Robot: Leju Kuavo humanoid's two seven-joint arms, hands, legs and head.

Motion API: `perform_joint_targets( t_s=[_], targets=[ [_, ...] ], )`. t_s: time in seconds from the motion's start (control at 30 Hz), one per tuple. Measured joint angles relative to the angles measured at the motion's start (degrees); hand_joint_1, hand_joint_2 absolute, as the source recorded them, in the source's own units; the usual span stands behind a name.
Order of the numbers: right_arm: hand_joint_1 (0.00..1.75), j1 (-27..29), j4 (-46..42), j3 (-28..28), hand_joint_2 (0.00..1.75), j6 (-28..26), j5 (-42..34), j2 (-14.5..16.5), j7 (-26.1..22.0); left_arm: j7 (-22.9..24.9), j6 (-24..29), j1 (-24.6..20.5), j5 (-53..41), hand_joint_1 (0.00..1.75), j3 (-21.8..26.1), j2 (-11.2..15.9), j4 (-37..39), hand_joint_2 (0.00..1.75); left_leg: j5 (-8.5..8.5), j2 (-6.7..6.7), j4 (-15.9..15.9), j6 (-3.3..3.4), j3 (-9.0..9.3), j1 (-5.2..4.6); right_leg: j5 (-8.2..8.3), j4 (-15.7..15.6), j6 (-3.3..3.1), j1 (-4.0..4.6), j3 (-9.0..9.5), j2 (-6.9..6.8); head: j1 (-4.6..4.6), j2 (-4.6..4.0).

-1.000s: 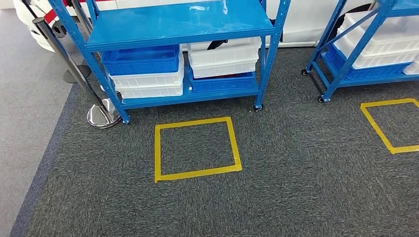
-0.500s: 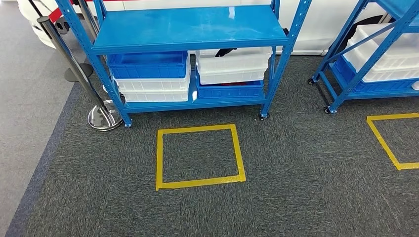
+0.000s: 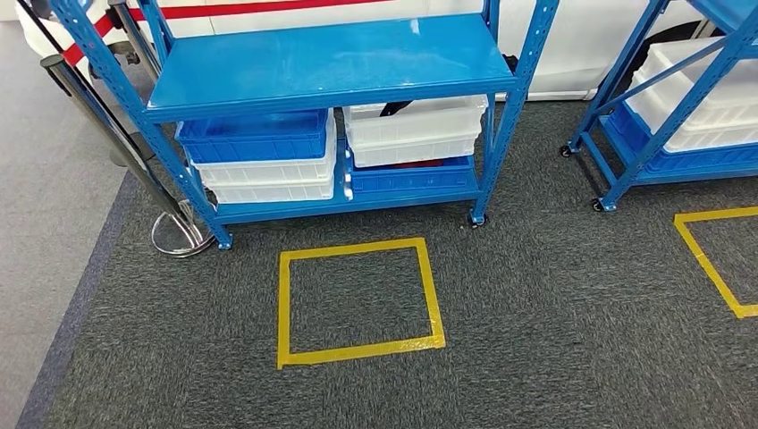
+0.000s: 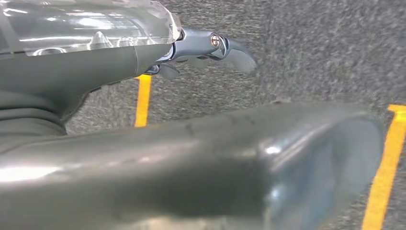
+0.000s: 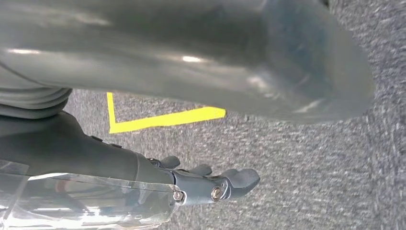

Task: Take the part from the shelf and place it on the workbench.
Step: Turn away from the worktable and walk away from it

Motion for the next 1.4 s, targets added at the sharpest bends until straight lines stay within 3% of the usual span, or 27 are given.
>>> perform_joint_targets(
  t_s=[0.03, 0.1, 0.2, 0.23, 0.3, 0.37, 0.4, 0.43, 0.47, 0.57, 0.6, 0.63, 0.7, 0.77, 0.8, 0.87, 0.93, 0.97, 1.0, 1.07, 1.1, 1.13, 1.2, 1.23, 1.3, 1.33, 1.4],
  targets=[
    [0.00, 0.0, 0.0, 0.0, 0.00, 0.0, 0.0, 0.0, 0.0, 0.0, 0.0, 0.1, 0.0, 0.00, 0.0, 0.0, 0.0, 0.00, 3.07, 0.06, -3.0, 0.31, 0.32, -0.15, -0.66, 0.0, 0.21, 0.03, 0.80, -0.01, 0.05, 0.00],
    [0.00, -0.1, 0.0, 0.0, 0.00, 0.0, 0.0, 0.1, 0.0, 0.0, 0.1, 0.2, 0.0, 0.00, 0.0, 0.0, 0.0, 0.00, 6.74, 0.14, -6.6, 1.00, 0.92, -0.57, -1.67, -0.2, 0.90, 0.05, 1.85, 0.07, 0.13, 0.00],
    [0.00, -0.4, 0.0, -0.1, 0.00, 0.0, 0.1, 0.1, 0.0, 0.0, 0.1, 0.1, 0.0, 0.00, -0.1, 0.0, 0.0, 0.00, 6.62, -0.07, -8.0, 2.06, 2.72, -0.68, -1.33, 0.6, 2.14, 0.02, 2.85, 0.14, 0.20, 0.00],
    [0.00, -0.4, 0.0, -0.1, 0.00, 0.0, 0.1, 0.1, 0.0, 0.0, 0.1, 0.1, 0.0, 0.00, -0.1, 0.0, 0.0, 0.00, 6.45, -0.12, -8.6, 2.44, 3.65, -0.56, -1.15, 2.1, 2.39, 0.02, 2.39, 0.11, 0.26, 0.00],
    [0.00, -0.6, -0.1, -0.1, 0.00, 0.0, 0.1, 0.1, 0.0, 0.0, 0.1, 0.1, 0.0, 0.00, -0.1, -0.1, 0.0, 0.00, 5.90, -0.13, -9.4, 3.07, 5.20, -0.43, -2.48, 7.5, 2.74, -0.07, -0.86, 0.07, 0.38, 0.00],
    [0.00, -0.6, -0.1, -0.1, 0.00, 0.1, 0.1, 0.1, 0.0, 0.0, 0.1, 0.0, 0.0, 0.00, -0.1, -0.1, 0.0, 0.00, 4.93, -0.17, -9.5, 3.39, 6.19, -0.48, -5.48, 13.3, 3.13, -0.09, -5.78, 0.08, 0.42, 0.00],
    [0.00, -0.5, -0.1, -0.1, 0.00, 0.1, 0.1, 0.1, 0.0, 0.0, 0.1, 0.0, -0.1, 0.00, -0.1, -0.1, 0.0, 0.00, 4.33, -0.26, -9.5, 3.37, 6.82, -0.51, -6.61, 14.7, 3.28, -0.11, -7.62, 0.07, 0.41, 0.00],
    [0.00, -0.4, -0.1, -0.1, 0.00, 0.1, 0.1, 0.1, 0.1, 0.0, 0.0, 0.1, -0.1, 0.00, -0.1, -0.1, 0.0, 0.00, 3.66, -0.37, -9.5, 3.29, 7.65, -0.52, -6.68, 14.4, 3.31, -0.11, -8.68, 0.07, 0.43, 0.00],
    [0.00, -0.2, -0.1, -0.1, 0.00, 0.1, 0.1, 0.1, 0.1, 0.0, 0.0, 0.3, -0.2, 0.00, -0.1, -0.2, 0.0, 0.00, 2.94, -0.47, -9.5, 3.17, 8.63, -0.51, -5.51, 12.5, 3.25, -0.10, -9.01, 0.06, 0.43, 0.00],
    [0.00, 0.3, -0.1, -0.3, 0.00, 0.1, 0.2, 0.1, 0.4, 0.0, -0.1, 0.4, -0.3, 0.00, -0.1, -0.4, 0.0, 0.00, 0.60, -0.61, -9.4, 2.51, 10.98, -0.60, 3.39, 3.7, 2.52, 0.12, -8.51, 0.02, 0.44, 0.00],
    [0.00, 0.3, -0.1, -0.3, 0.00, 0.1, 0.3, 0.0, 0.5, 0.0, -0.1, 0.3, -0.3, 0.00, -0.1, -0.5, 0.0, 0.00, -0.03, -0.65, -9.6, 2.19, 11.33, -0.66, 5.39, 2.1, 2.12, 0.26, -8.46, 0.01, 0.42, 0.00],
    [0.00, 0.3, -0.1, -0.3, 0.00, 0.2, 0.3, 0.0, 0.5, 0.0, -0.1, 0.2, -0.3, 0.00, -0.1, -0.5, 0.0, 0.00, -0.32, -0.67, -9.5, 1.85, 11.68, -0.74, 6.05, 1.5, 1.72, 0.38, -8.43, 0.04, 0.39, 0.00],
    [0.00, 0.2, -0.1, -0.3, 0.00, 0.3, 0.3, 0.1, 0.5, 0.0, -0.1, 0.0, -0.3, 0.00, -0.2, -0.5, 0.0, 0.00, -0.12, -0.66, -8.9, 1.25, 12.14, -0.76, 5.34, 0.9, 0.91, 0.29, -7.34, 0.14, 0.35, 0.01],
    [0.00, 0.3, -0.1, -0.3, 0.00, 0.4, 0.4, 0.1, 0.5, 0.0, -0.1, 0.0, -0.3, 0.00, -0.2, -0.5, 0.0, 0.00, 0.52, -0.47, -4.8, 0.70, 10.57, -0.67, 4.58, 0.1, 0.25, 0.06, -5.56, 0.11, 0.10, 0.01],
    [0.00, 0.3, -0.1, -0.3, 0.00, 0.5, 0.4, 0.1, 0.5, 0.0, -0.1, -0.1, -0.3, 0.00, -0.2, -0.5, 0.0, 0.00, 0.16, -0.34, -1.4, 0.43, 8.52, -0.52, 4.14, -0.3, 0.05, 0.00, -4.71, 0.06, -0.03, 0.01],
    [0.00, 0.2, -0.1, -0.3, 0.00, 0.5, 0.5, 0.1, 0.5, 0.0, -0.1, -0.1, -0.3, 0.00, -0.2, -0.5, 0.0, 0.00, -2.85, -0.17, 5.2, -0.07, 3.38, -0.25, 2.98, -0.5, -0.12, -0.02, -3.22, 0.06, -0.20, 0.01],
    [0.00, 0.2, -0.1, -0.3, 0.00, 0.6, 0.5, 0.1, 0.5, 0.0, -0.1, 0.1, -0.3, 0.00, -0.2, -0.5, 0.0, 0.00, -5.88, -0.10, 7.0, -0.35, -0.07, -0.05, 1.58, -0.5, -0.07, -0.02, -1.49, 0.18, -0.19, 0.00],
    [0.00, 0.2, -0.1, -0.3, 0.00, 0.7, 0.5, 0.1, 0.5, 0.0, 0.0, 0.2, -0.3, 0.00, -0.2, -0.5, 0.0, 0.00, -5.65, -0.08, 5.6, -0.33, -0.69, 0.00, 0.85, -0.5, 0.01, -0.02, -0.50, 0.22, -0.19, 0.00],
    [0.00, 0.3, -0.1, -0.3, 0.00, 0.7, 0.5, 0.1, 0.5, 0.0, 0.0, 0.3, -0.3, 0.00, -0.2, -0.5, 0.0, 0.00, -3.60, -0.05, 2.8, -0.21, -0.77, 0.02, 0.08, -0.5, 0.12, -0.01, 0.52, 0.24, -0.17, 0.00],
    [0.00, 0.4, -0.1, -0.4, 0.00, 0.8, 0.6, 0.2, 0.6, 0.0, 0.0, 0.6, -0.3, 0.00, -0.2, -0.5, 0.0, 0.00, 3.43, 0.12, -3.4, 0.43, -0.67, -0.18, -1.42, -0.5, 0.51, 0.06, 2.16, 0.32, -0.18, 0.00],
    [0.00, 0.4, -0.1, -0.4, 0.00, 0.8, 0.6, 0.2, 0.6, 0.0, 0.0, 0.7, -0.3, 0.00, -0.2, -0.5, 0.0, 0.00, 6.07, 0.20, -5.4, 0.80, -0.48, -0.37, -2.15, -0.5, 0.86, 0.10, 2.74, 0.39, -0.17, 0.00],
    [0.00, 0.3, -0.1, -0.4, 0.00, 0.9, 0.6, 0.2, 0.6, 0.0, 0.0, 0.7, -0.3, 0.00, -0.2, -0.5, 0.0, 0.00, 7.45, 0.23, -6.4, 1.23, -0.38, -0.54, -2.57, -0.4, 1.27, 0.14, 3.26, 0.47, -0.18, 0.00],
    [0.00, 0.1, -0.1, -0.4, 0.00, 0.8, 0.6, 0.2, 0.6, 0.0, 0.0, 0.6, -0.3, 0.00, -0.2, -0.5, 0.0, 0.00, 7.17, 0.09, -7.0, 2.07, 0.72, -0.61, -2.48, 0.3, 2.21, 0.10, 3.83, 0.50, -0.16, 0.01],
    [0.00, 0.0, -0.1, -0.4, 0.00, 0.8, 0.7, 0.2, 0.6, 0.0, 0.0, 0.5, -0.3, 0.00, -0.2, -0.5, 0.0, 0.00, 7.06, 0.02, -7.5, 2.51, 1.46, -0.53, -1.94, 1.7, 2.59, 0.07, 3.50, 0.45, -0.11, 0.01],
    [0.00, -0.2, -0.1, -0.4, 0.00, 0.8, 0.7, 0.2, 0.6, 0.0, 0.0, 0.4, -0.3, 0.00, -0.2, -0.6, 0.0, 0.00, 6.57, -0.04, -8.3, 3.22, 3.17, -0.39, -1.84, 7.1, 3.00, -0.01, 0.34, 0.32, 0.00, 0.01],
    [0.00, -0.3, -0.1, -0.4, 0.00, 0.8, 0.7, 0.2, 0.6, 0.0, 0.0, 0.3, -0.3, 0.00, -0.2, -0.6, -0.1, 0.00, 6.12, -0.02, -8.6, 3.48, 3.84, -0.44, -2.91, 10.5, 3.05, -0.01, -2.08, 0.28, 0.06, 0.00],
    [0.00, -0.2, -0.1, -0.4, 0.00, 0.9, 0.7, 0.2, 0.7, 0.0, 0.0, 0.3, -0.3, 0.00, -0.2, -0.6, -0.1, 0.00, 4.96, -0.13, -8.8, 3.70, 5.18, -0.51, -6.66, 15.0, 3.13, -0.01, -6.60, 0.25, 0.10, 0.00]
  ],
)
